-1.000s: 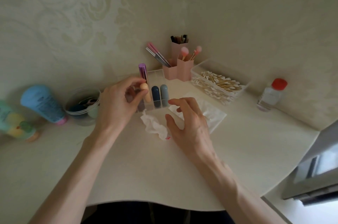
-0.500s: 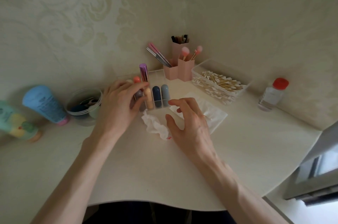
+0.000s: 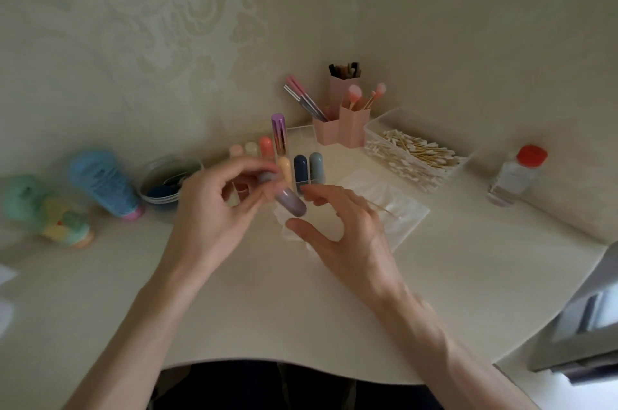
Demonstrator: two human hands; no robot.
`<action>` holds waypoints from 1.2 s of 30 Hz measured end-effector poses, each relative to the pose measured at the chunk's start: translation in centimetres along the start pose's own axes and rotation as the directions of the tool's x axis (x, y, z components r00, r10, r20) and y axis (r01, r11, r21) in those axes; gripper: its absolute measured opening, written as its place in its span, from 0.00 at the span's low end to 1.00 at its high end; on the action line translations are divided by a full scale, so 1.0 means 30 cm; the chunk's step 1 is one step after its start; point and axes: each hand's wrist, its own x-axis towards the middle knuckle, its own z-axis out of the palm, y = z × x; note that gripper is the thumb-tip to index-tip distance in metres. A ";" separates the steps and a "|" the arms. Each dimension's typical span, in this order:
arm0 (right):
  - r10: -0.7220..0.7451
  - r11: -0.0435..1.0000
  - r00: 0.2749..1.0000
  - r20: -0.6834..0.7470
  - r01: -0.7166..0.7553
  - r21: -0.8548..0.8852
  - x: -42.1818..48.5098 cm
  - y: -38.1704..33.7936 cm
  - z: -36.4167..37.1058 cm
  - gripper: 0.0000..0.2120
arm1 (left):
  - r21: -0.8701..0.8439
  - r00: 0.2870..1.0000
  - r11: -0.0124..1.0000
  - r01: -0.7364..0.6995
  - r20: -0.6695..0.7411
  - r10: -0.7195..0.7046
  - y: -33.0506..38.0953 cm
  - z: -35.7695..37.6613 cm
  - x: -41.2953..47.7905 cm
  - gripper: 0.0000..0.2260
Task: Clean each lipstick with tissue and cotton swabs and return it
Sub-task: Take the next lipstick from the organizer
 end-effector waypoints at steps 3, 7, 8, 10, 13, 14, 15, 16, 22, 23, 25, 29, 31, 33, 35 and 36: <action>-0.070 0.997 0.997 0.044 0.072 -0.032 -0.003 0.000 0.008 0.13 | -0.039 1.000 0.999 0.016 0.019 -0.015 -0.004 0.013 -0.052 0.13; -0.121 0.988 0.992 0.031 0.123 -0.098 -0.002 0.009 0.019 0.10 | -0.064 0.996 0.994 0.090 -0.022 -0.092 -0.043 0.006 -0.100 0.11; -0.133 0.984 0.991 0.026 0.136 -0.112 -0.004 0.008 0.025 0.09 | -0.072 0.993 0.992 0.108 -0.034 -0.111 -0.055 0.006 -0.113 0.11; -0.165 0.975 0.986 0.028 0.167 -0.143 -0.008 0.004 0.038 0.09 | -0.099 0.986 0.986 0.135 -0.082 -0.143 -0.078 0.012 -0.138 0.11; -0.218 0.959 0.975 0.036 0.221 -0.179 -0.011 0.005 0.056 0.08 | -0.128 0.966 0.978 0.163 -0.181 -0.184 -0.087 0.039 -0.165 0.10; -0.241 0.950 0.970 0.036 0.244 -0.196 -0.010 0.006 0.059 0.08 | -0.131 0.959 0.977 0.169 -0.209 -0.194 -0.085 0.051 -0.170 0.10; -0.262 0.941 0.964 0.035 0.263 -0.211 -0.010 0.009 0.059 0.07 | -0.131 0.950 0.976 0.173 -0.237 -0.201 -0.082 0.061 -0.175 0.10; -0.277 0.935 0.960 0.031 0.277 -0.222 -0.010 0.012 0.054 0.07 | -0.131 0.939 0.976 0.176 -0.274 -0.206 -0.081 0.066 -0.179 0.09; -0.174 0.970 0.984 -0.026 0.167 -0.178 -0.010 0.048 0.000 0.07 | -0.038 0.926 0.965 0.259 -0.273 -0.260 -0.149 -0.018 -0.169 0.04; -0.161 0.971 0.986 -0.039 0.152 -0.182 -0.010 0.047 0.003 0.08 | 0.029 0.941 0.964 0.265 -0.228 -0.251 -0.156 -0.028 -0.173 0.04; -0.141 0.975 0.989 -0.047 0.130 -0.181 -0.009 0.040 0.014 0.09 | 0.188 0.964 0.956 0.225 -0.183 -0.191 -0.163 -0.037 -0.179 0.06; -0.118 0.978 0.992 -0.034 0.110 -0.174 -0.009 0.040 0.020 0.11 | 0.378 0.988 0.916 0.136 -0.119 -0.098 -0.185 -0.034 -0.175 0.11; -0.119 0.976 0.992 -0.041 0.110 -0.186 -0.010 0.041 0.017 0.11 | 0.397 0.991 0.910 0.120 -0.098 -0.088 -0.193 -0.026 -0.176 0.12; -0.120 0.975 0.992 -0.047 0.109 -0.194 -0.012 0.034 0.018 0.13 | 0.389 0.992 0.914 0.114 -0.089 -0.086 -0.203 -0.021 -0.182 0.14; -0.104 0.978 0.993 -0.047 0.094 -0.186 -0.011 0.025 0.017 0.15 | 0.400 0.993 0.911 0.099 -0.101 -0.063 -0.208 -0.018 -0.184 0.16; -0.093 0.981 0.995 -0.046 0.083 -0.177 -0.010 0.021 0.017 0.15 | 0.415 0.991 0.905 0.091 -0.128 -0.041 -0.207 -0.018 -0.185 0.17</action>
